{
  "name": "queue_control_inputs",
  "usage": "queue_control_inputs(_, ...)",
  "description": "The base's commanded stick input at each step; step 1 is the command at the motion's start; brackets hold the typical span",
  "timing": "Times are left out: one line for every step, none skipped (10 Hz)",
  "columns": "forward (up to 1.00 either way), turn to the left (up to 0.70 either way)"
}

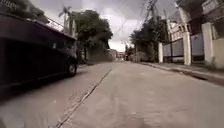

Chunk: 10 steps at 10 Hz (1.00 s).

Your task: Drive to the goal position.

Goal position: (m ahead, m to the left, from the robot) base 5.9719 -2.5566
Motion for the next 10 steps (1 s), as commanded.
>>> queue_control_inputs(1.0,0.0)
queue_control_inputs(1.0,0.0)
queue_control_inputs(1.0,0.0)
queue_control_inputs(1.0,0.0)
queue_control_inputs(1.0,0.0)
queue_control_inputs(1.0,0.0)
queue_control_inputs(1.0,0.0)
queue_control_inputs(1.0,0.0)
queue_control_inputs(1.0,0.0)
queue_control_inputs(1.0,0.0)
